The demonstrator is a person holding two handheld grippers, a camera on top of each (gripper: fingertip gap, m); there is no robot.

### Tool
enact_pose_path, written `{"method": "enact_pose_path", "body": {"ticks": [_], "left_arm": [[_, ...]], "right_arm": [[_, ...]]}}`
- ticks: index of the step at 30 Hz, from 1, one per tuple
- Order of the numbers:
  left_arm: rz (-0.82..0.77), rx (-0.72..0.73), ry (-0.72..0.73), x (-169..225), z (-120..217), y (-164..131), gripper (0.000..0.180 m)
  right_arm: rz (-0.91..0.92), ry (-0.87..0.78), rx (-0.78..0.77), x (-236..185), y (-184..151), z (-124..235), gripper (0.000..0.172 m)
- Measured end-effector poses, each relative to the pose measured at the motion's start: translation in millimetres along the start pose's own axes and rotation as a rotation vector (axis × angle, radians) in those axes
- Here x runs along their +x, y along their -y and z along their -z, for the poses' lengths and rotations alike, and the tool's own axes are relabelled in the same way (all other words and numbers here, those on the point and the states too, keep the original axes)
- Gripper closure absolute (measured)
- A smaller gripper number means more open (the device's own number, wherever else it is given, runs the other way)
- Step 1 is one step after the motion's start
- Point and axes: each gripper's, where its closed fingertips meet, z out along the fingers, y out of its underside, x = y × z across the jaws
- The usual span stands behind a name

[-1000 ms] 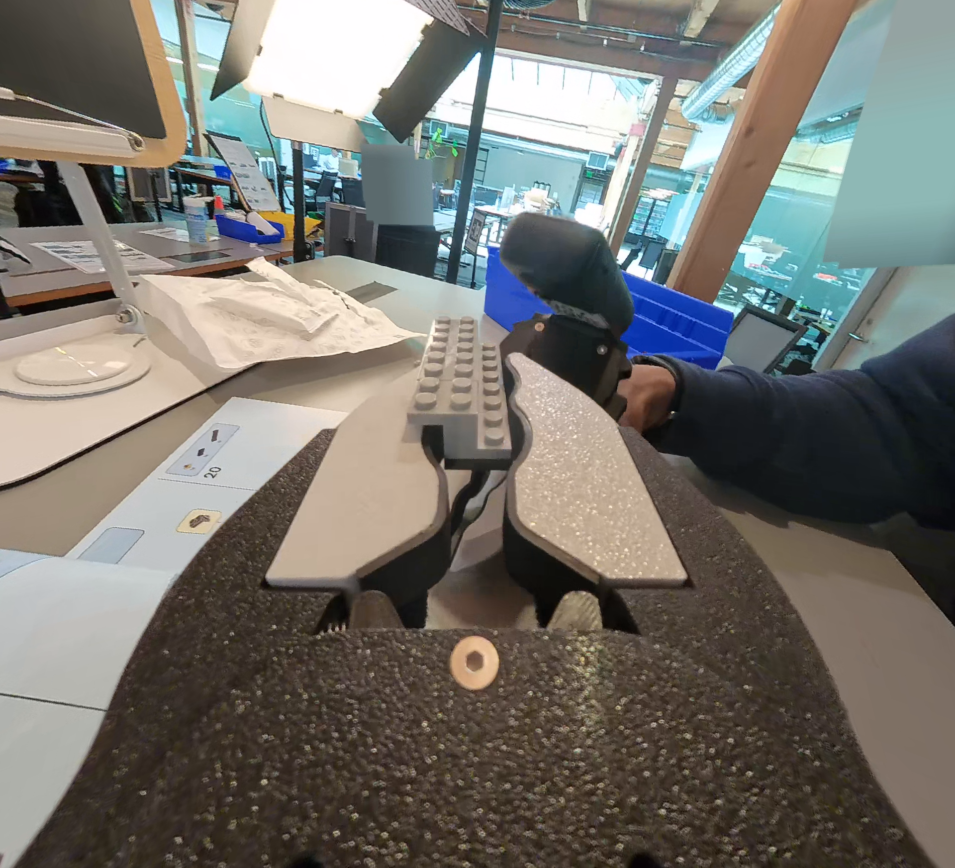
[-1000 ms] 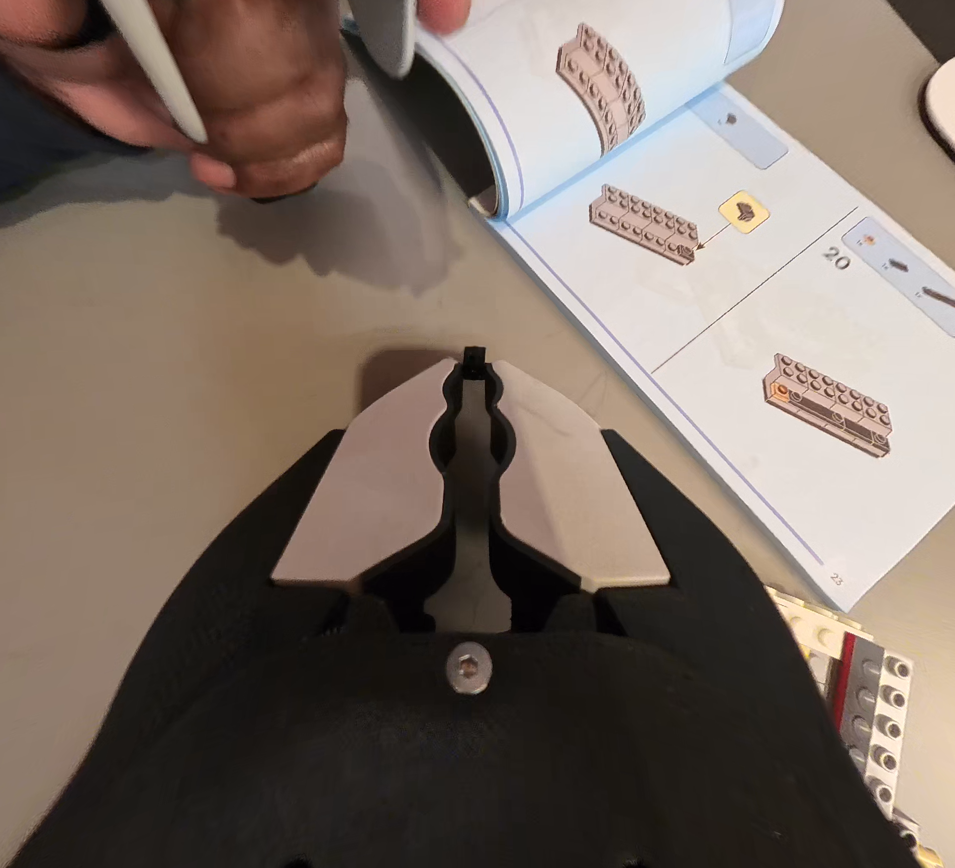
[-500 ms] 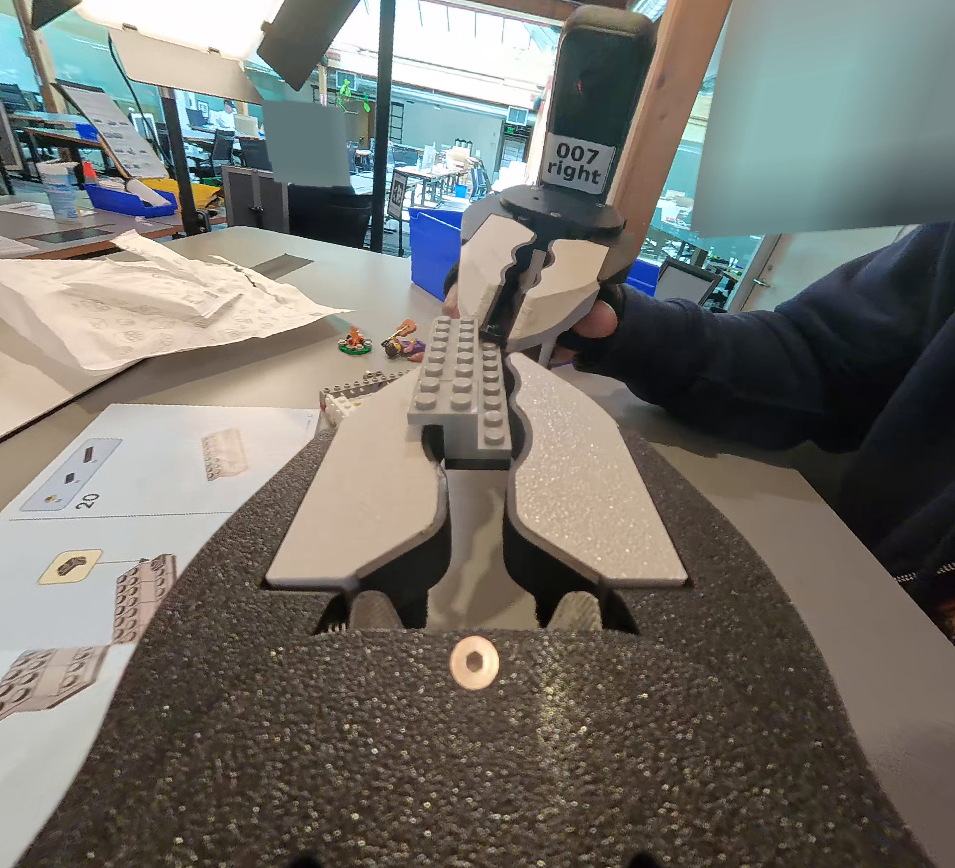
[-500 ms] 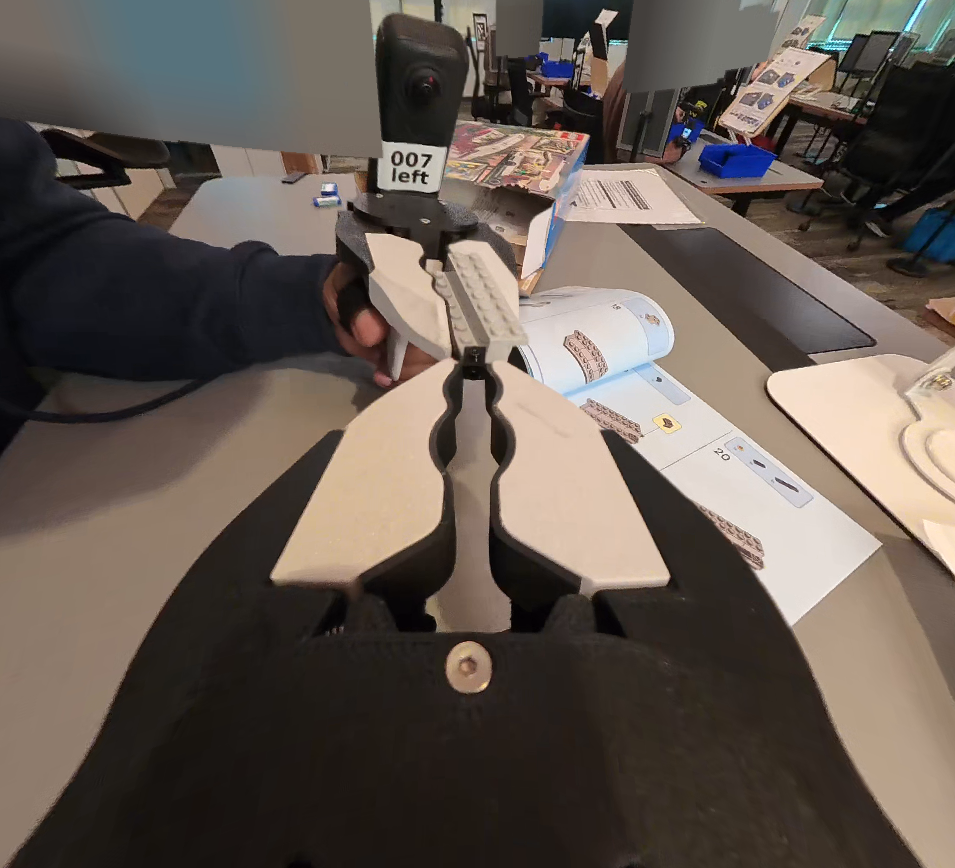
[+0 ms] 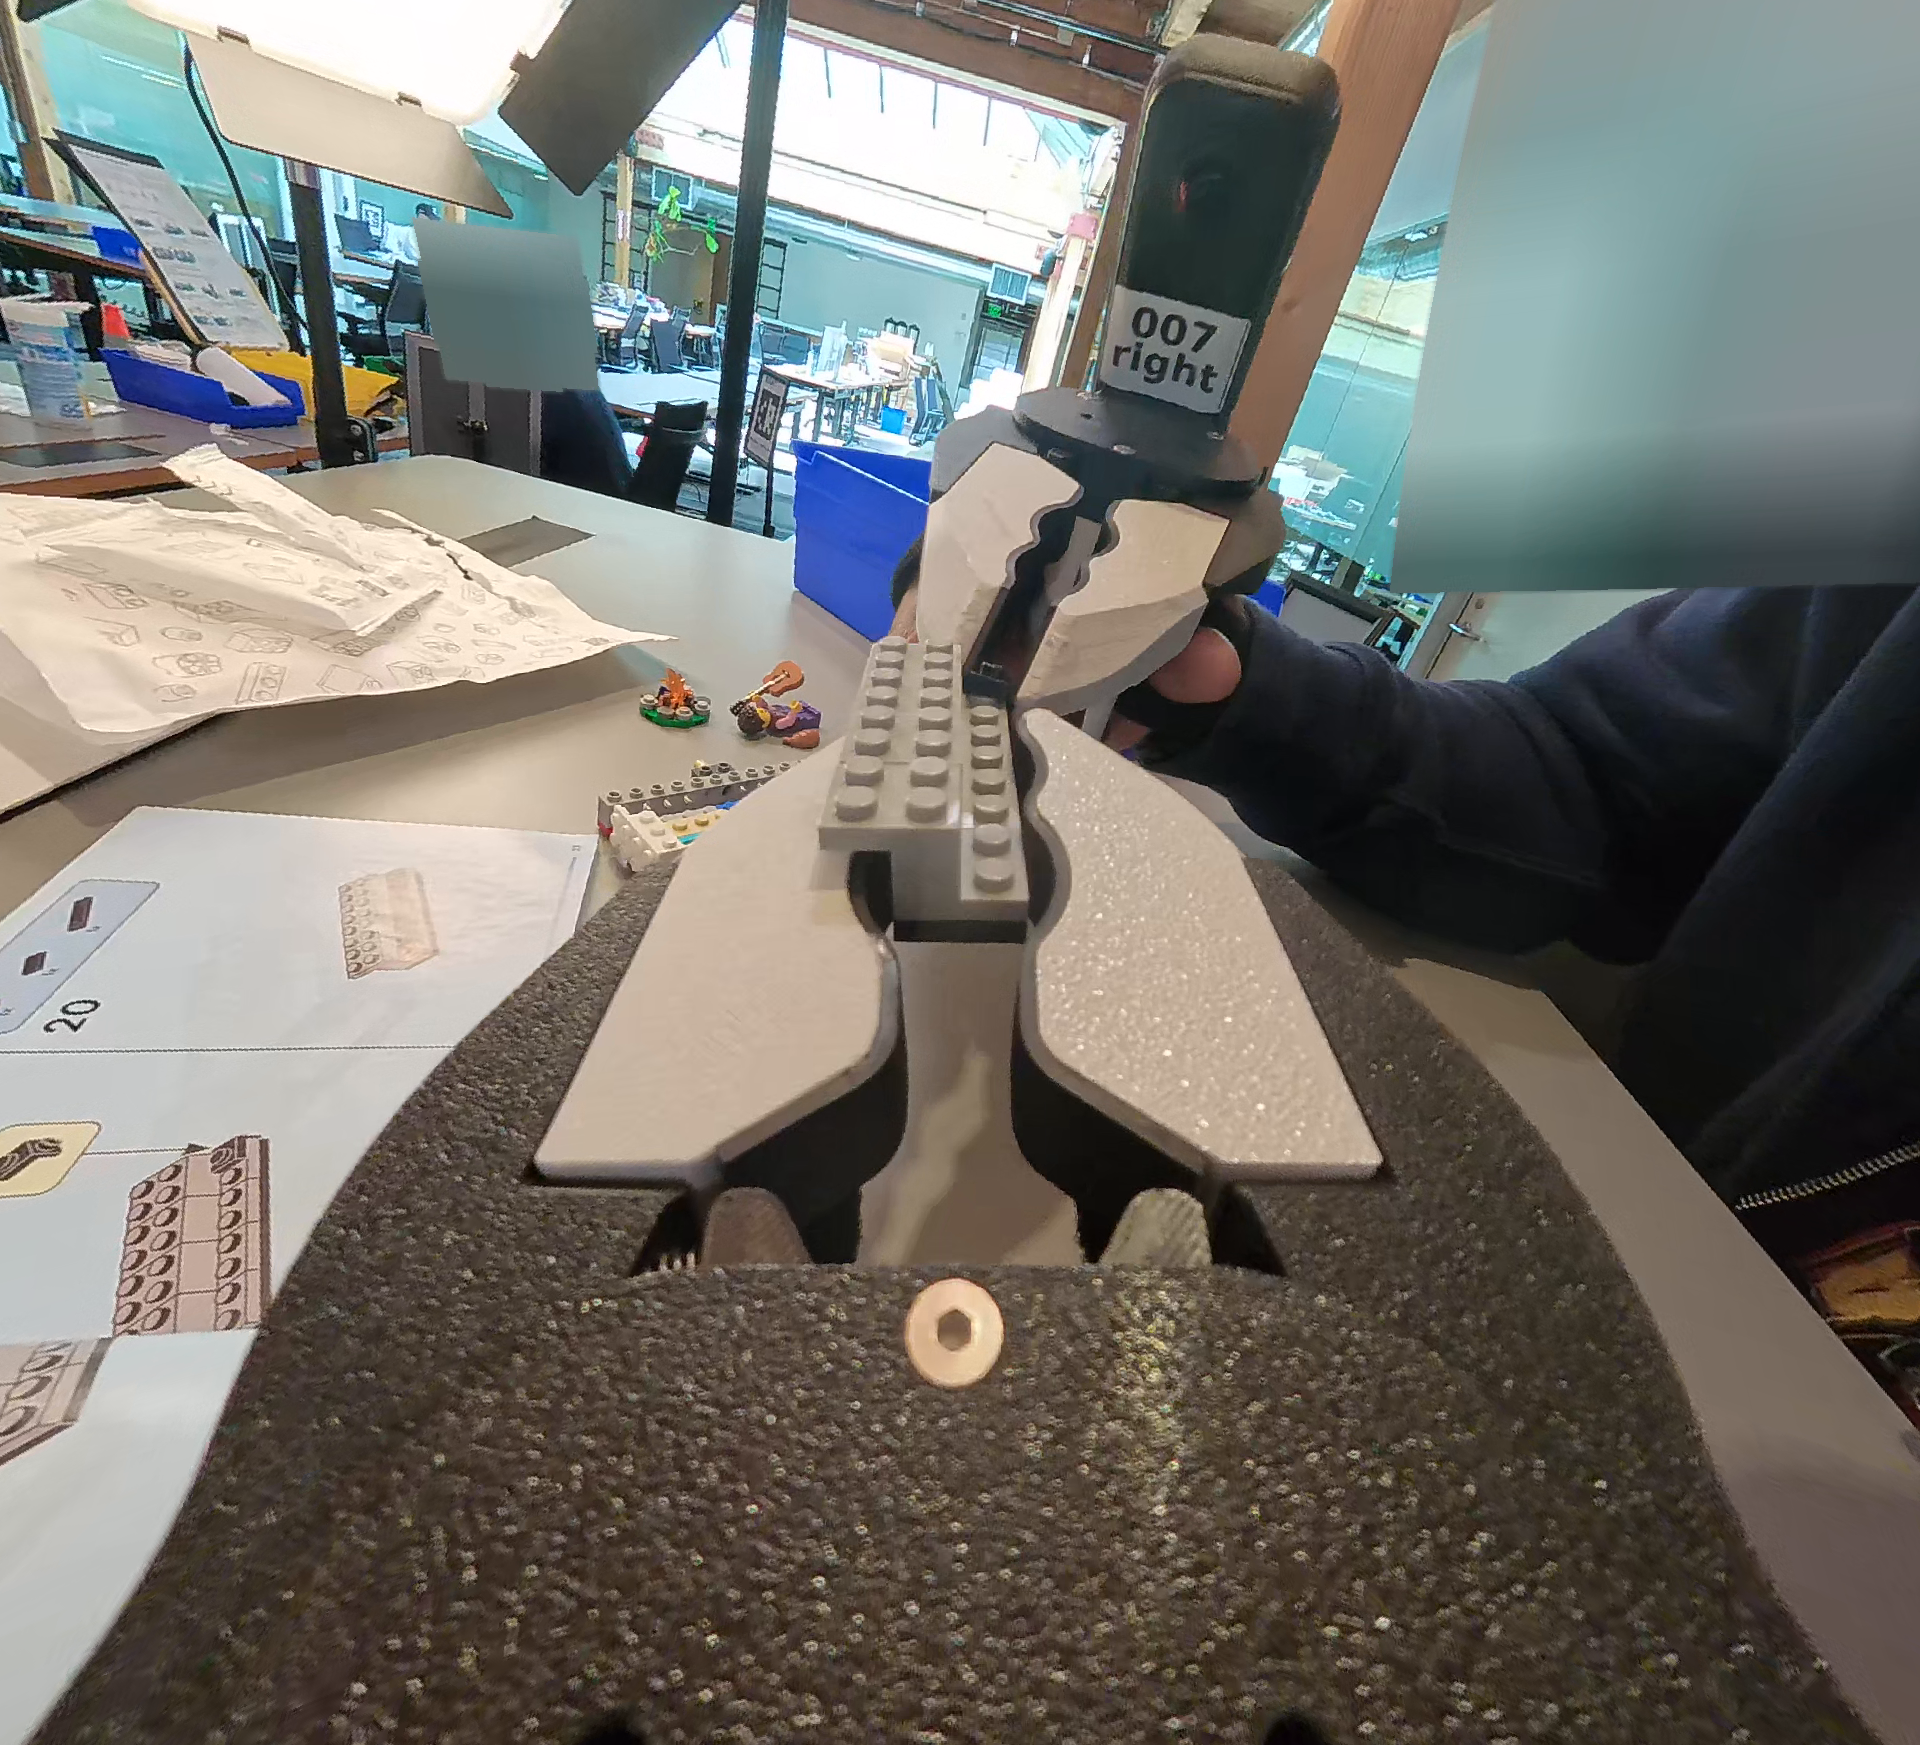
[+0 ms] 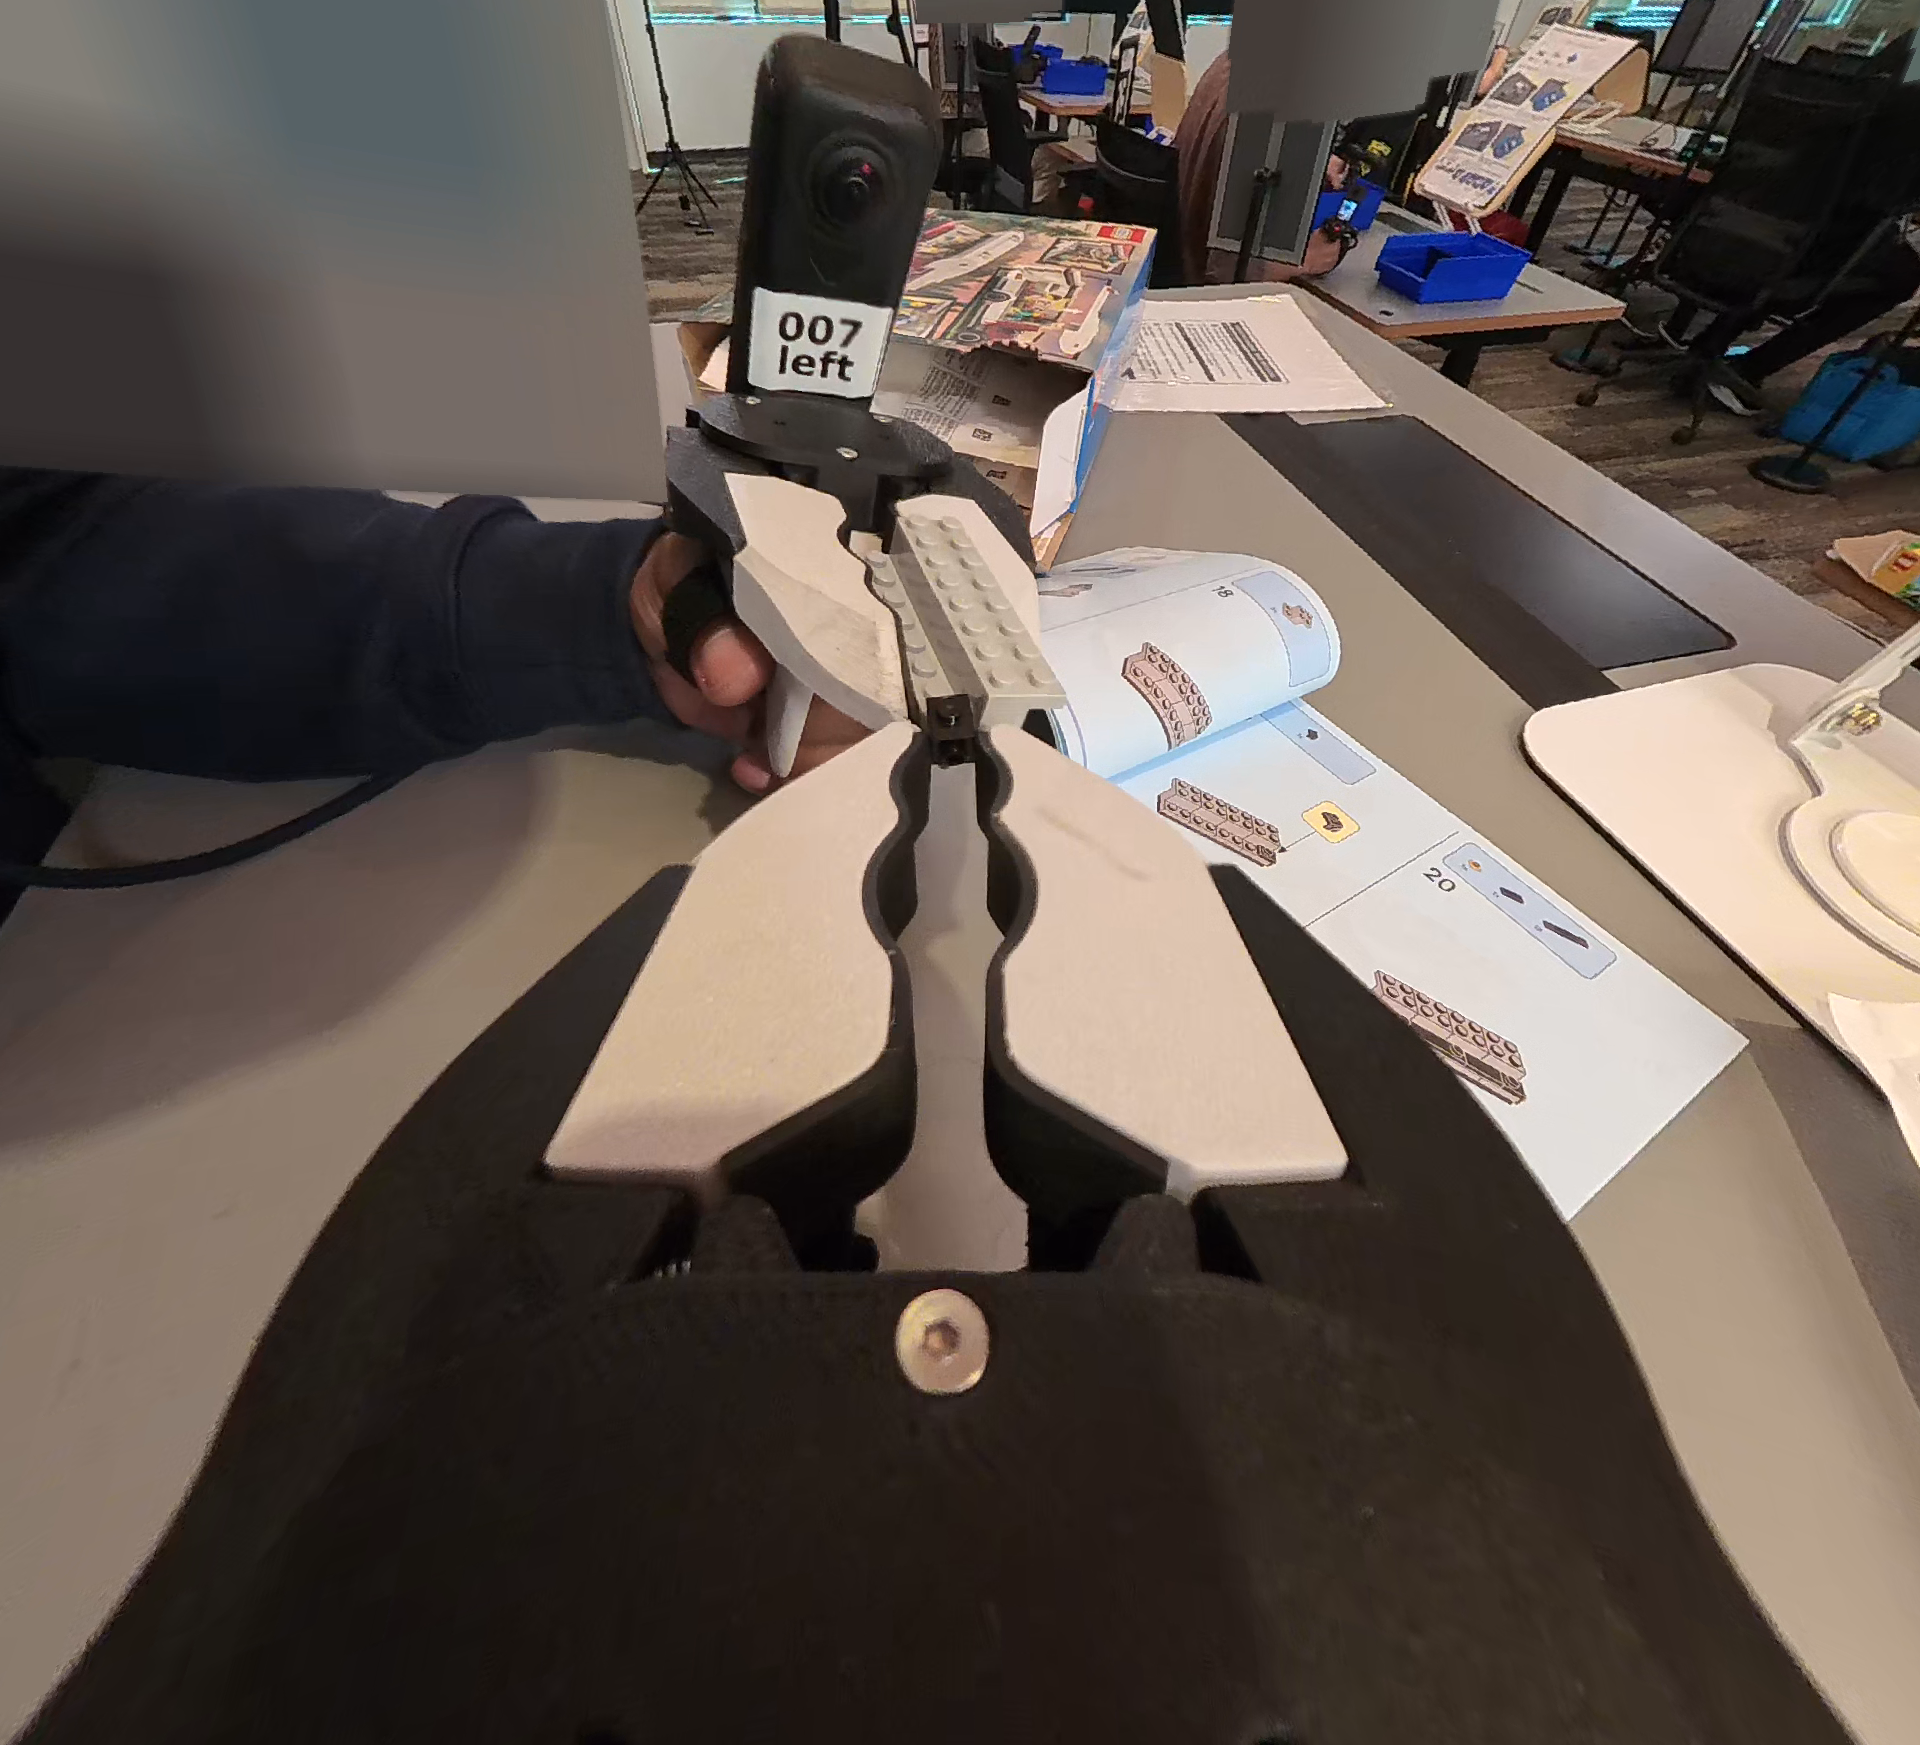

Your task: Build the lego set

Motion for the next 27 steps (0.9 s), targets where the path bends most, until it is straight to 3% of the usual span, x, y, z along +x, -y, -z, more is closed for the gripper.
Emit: {"method": "enact_pose_path", "body": {"ticks": [27], "left_arm": [[0.169, 0.075, -0.026, -7.6, 0.4, 5.7, 0.163]], "right_arm": [[-0.104, -0.111, -0.039, 8.6, 5.0, -4.8, 0.163]]}}
